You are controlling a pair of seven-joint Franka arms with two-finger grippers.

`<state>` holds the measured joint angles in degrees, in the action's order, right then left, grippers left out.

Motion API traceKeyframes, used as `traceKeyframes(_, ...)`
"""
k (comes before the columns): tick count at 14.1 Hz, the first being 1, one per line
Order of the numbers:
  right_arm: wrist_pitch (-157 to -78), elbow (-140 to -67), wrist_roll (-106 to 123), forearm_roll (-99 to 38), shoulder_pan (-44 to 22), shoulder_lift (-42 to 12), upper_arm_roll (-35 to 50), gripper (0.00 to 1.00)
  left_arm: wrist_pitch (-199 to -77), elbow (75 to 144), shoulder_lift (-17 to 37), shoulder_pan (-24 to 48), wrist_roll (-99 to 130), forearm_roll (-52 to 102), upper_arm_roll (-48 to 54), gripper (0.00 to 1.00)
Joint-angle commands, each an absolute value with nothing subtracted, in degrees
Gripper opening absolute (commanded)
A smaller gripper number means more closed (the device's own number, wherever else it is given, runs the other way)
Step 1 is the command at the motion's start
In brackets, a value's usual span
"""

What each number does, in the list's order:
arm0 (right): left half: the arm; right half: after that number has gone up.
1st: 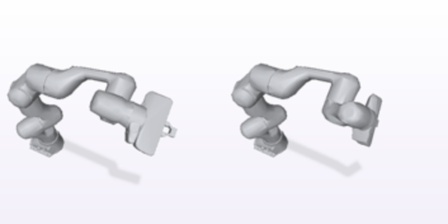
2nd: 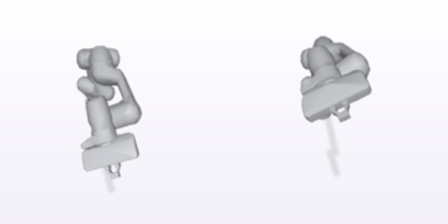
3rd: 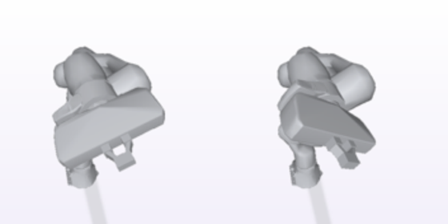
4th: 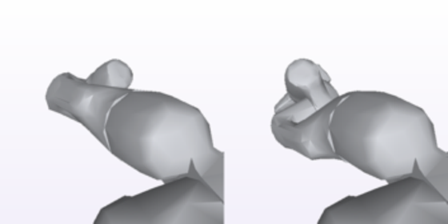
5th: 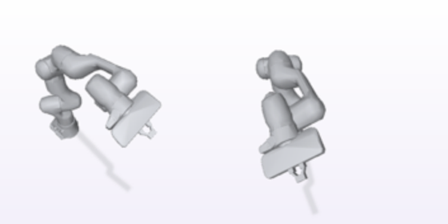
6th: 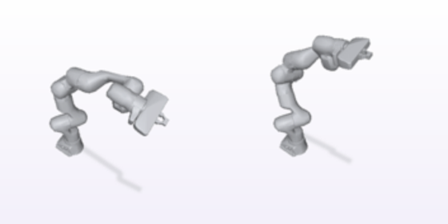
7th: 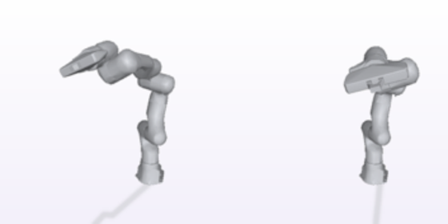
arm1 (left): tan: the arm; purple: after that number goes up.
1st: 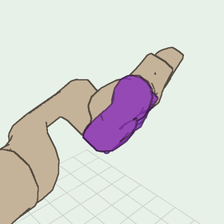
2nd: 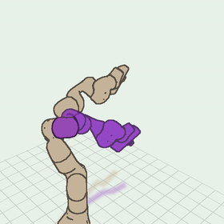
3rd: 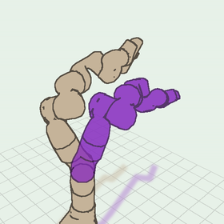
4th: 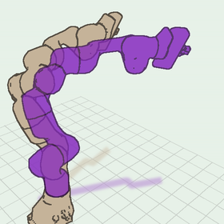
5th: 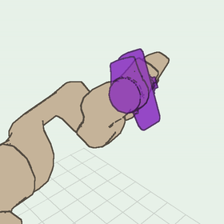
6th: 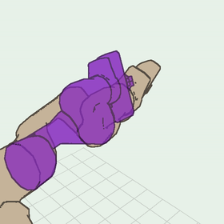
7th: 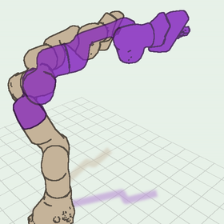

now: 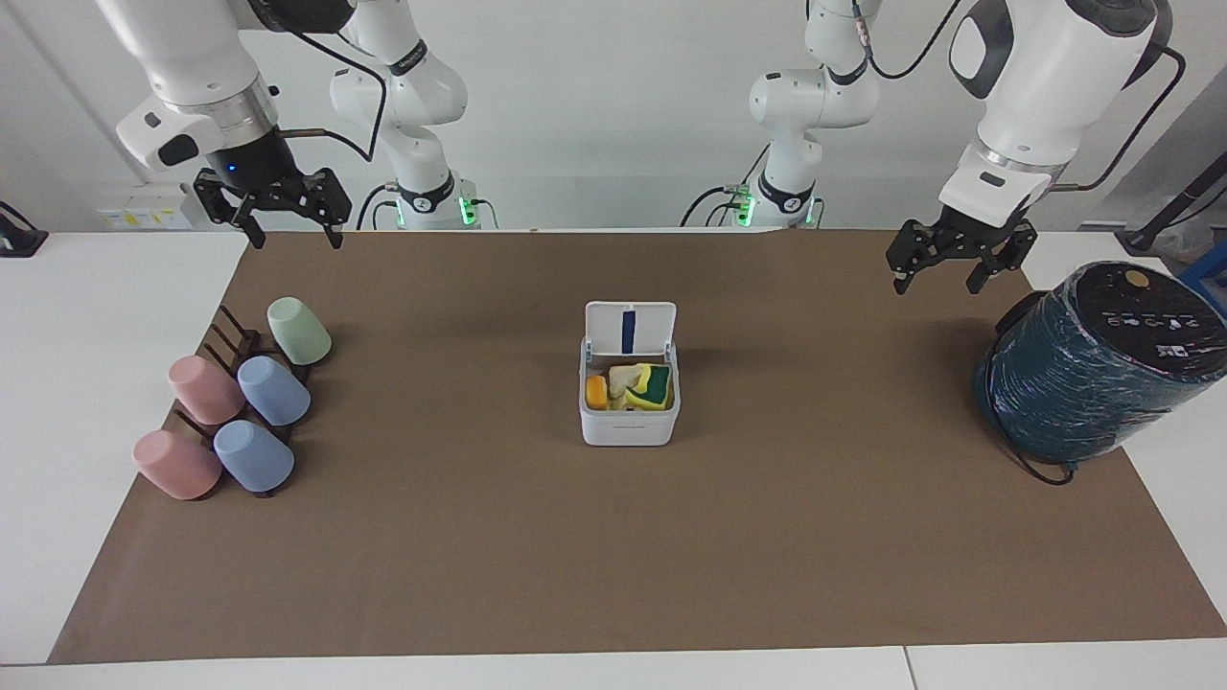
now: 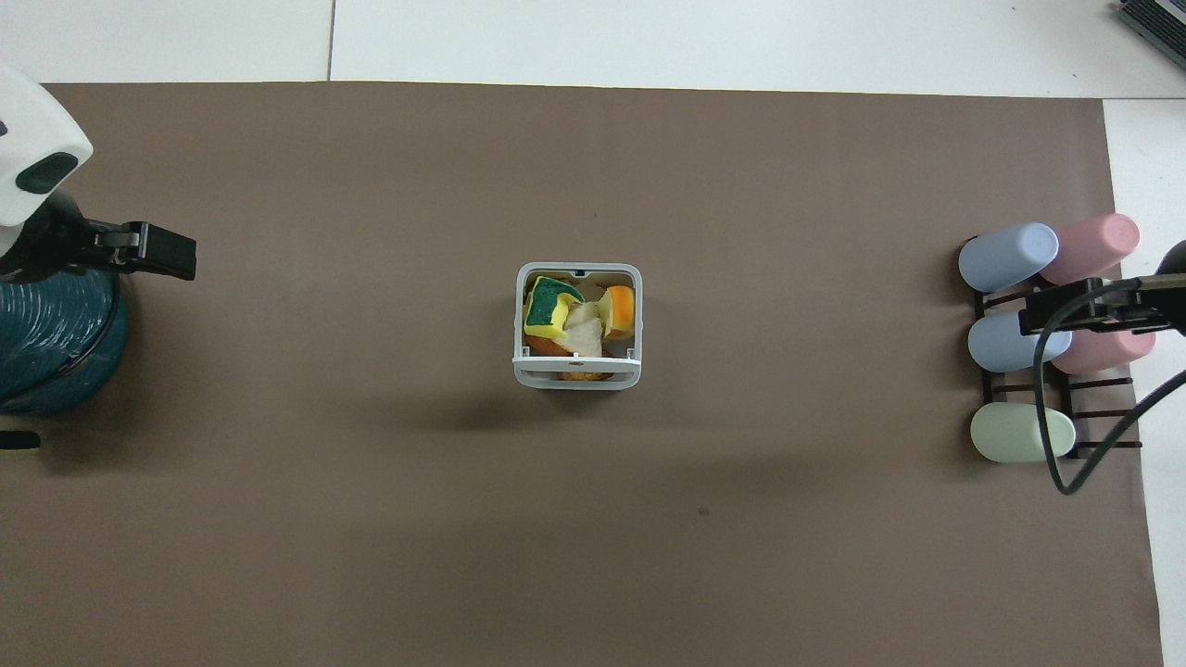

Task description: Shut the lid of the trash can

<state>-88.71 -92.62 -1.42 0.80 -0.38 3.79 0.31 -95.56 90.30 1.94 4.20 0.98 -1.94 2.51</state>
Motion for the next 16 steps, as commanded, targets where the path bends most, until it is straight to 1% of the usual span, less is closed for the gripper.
traceKeyframes(1, -88.2, -93.2, -2.0, -0.3, 0.0, 4.5, 0.6, 1.0, -94.3, 90.3, 1.2, 4.6, 0.4, -2.2, 2.2, 1.0)
traceKeyframes(7, -88.2, -93.2, -2.1, -0.3, 0.0, 4.5, 0.6, 1.0, -93.2, 91.3, 0.4, 6.1, 1.0, -2.2, 2.8, 1.0)
traceKeyframes(10, -88.2, -93.2, -2.0, -0.3, 0.0, 4.5, 0.6, 1.0, -93.2, 93.2, -0.6, 10.7, 7.7, -2.1, 2.9, 1.0)
traceKeyframes(14, -88.2, -93.2, -2.0, -0.3, 0.0, 4.5, 0.6, 1.0, -94.0, 97.9, -3.2, 17.6, 17.6, -0.4, 2.9, 1.0)
traceKeyframes(15, -88.2, -93.2, -2.1, -0.3, 0.0, 4.5, 0.6, 1.0, -94.4, 99.0, -3.8, 19.0, 20.9, 0.8, 2.9, 0.97)
traceKeyframes(16, -88.2, -93.2, -2.0, -0.3, 0.0, 4.5, 0.6, 1.0, -95.2, 100.0, -4.2, 20.3, 23.4, 1.9, 2.9, 0.73)
